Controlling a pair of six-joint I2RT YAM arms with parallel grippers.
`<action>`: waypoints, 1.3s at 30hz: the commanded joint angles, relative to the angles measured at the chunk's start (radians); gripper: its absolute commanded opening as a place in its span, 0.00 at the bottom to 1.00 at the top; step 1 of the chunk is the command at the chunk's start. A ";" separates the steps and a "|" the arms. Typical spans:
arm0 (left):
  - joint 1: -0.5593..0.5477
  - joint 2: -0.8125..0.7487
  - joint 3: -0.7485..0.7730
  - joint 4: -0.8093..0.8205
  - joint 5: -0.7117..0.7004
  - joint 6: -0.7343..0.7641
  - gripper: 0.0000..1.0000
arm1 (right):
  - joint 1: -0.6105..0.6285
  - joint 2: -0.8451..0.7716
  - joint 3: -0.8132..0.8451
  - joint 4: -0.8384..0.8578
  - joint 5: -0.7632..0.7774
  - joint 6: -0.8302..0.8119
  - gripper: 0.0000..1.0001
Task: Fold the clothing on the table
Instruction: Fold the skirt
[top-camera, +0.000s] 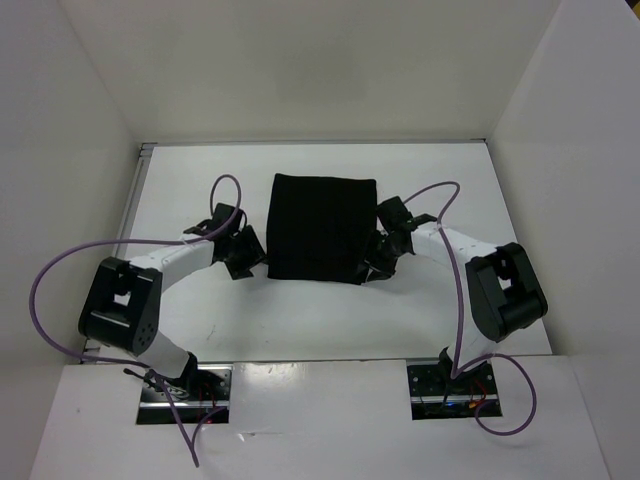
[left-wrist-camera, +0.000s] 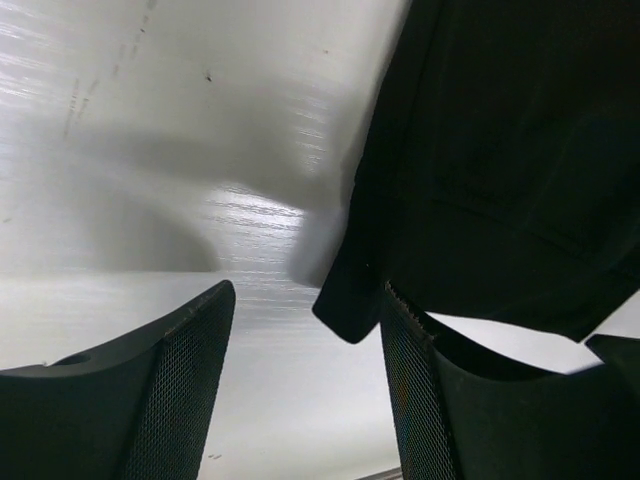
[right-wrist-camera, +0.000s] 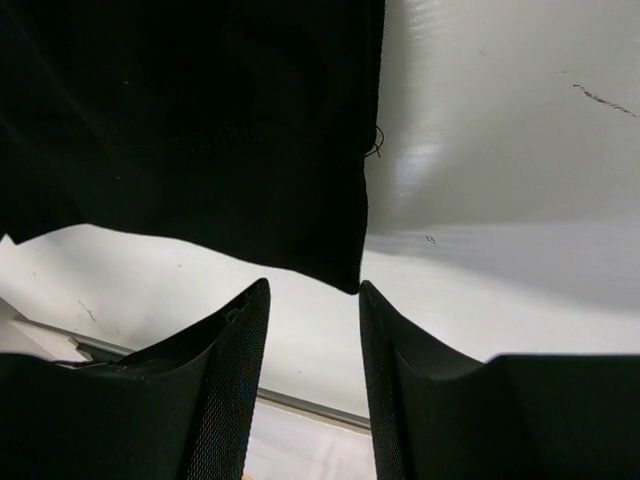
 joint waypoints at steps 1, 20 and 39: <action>-0.004 0.011 -0.015 0.053 0.055 -0.026 0.67 | 0.000 -0.034 -0.012 0.038 -0.008 0.010 0.47; -0.038 0.178 -0.015 0.096 0.090 -0.036 0.02 | 0.000 -0.012 -0.052 0.065 0.027 0.039 0.47; -0.038 0.216 -0.006 0.105 0.132 0.015 0.00 | 0.009 0.045 -0.061 0.140 0.221 0.076 0.00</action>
